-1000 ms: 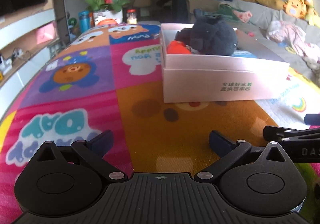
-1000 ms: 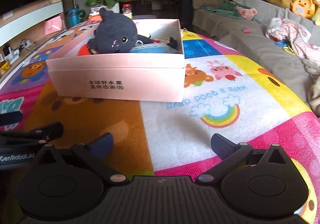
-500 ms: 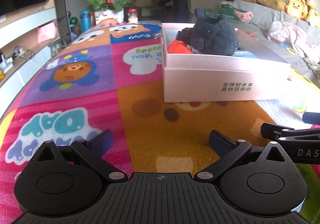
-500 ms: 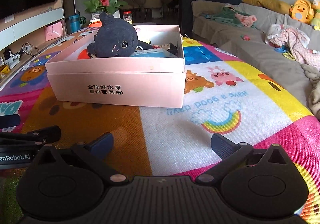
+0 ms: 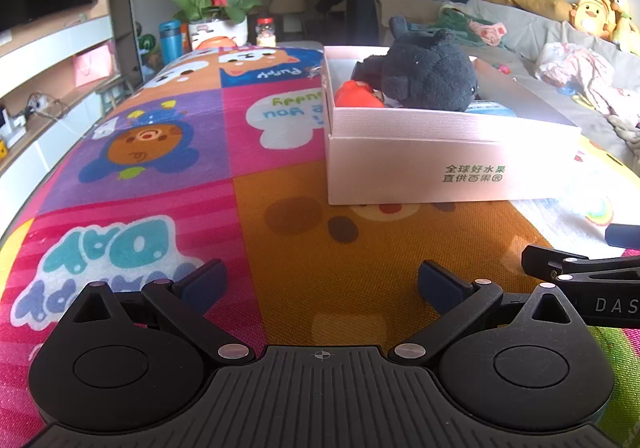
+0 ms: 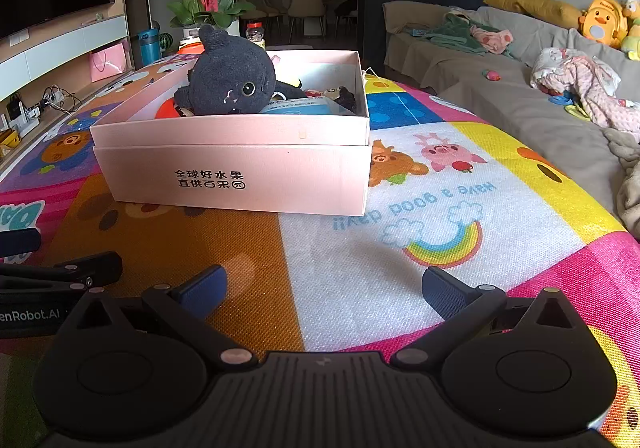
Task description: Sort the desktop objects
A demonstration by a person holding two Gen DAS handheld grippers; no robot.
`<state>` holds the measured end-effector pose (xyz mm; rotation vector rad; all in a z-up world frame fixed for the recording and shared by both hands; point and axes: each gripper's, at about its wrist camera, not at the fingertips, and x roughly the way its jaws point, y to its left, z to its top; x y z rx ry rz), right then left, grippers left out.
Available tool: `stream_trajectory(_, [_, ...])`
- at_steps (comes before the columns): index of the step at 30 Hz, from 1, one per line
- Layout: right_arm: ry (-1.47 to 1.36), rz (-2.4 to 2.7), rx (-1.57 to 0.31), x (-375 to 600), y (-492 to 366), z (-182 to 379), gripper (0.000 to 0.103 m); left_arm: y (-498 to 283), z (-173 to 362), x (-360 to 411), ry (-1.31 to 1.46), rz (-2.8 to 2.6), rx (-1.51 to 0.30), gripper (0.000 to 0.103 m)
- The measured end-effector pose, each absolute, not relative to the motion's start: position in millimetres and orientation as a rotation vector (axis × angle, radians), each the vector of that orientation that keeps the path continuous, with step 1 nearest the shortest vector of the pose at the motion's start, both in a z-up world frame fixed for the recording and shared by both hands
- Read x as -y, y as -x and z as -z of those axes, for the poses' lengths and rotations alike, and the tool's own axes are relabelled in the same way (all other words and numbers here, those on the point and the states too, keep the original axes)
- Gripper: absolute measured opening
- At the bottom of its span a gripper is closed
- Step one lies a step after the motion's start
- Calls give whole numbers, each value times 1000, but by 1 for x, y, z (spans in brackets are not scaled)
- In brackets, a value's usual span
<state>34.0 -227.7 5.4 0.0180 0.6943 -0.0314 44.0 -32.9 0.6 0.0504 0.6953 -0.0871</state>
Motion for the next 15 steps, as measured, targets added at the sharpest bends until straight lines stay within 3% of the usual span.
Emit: stream_trajectory(15, [-18,31,-694,228,-34,-6,103,-44,-1,33,-50,87,-695,103])
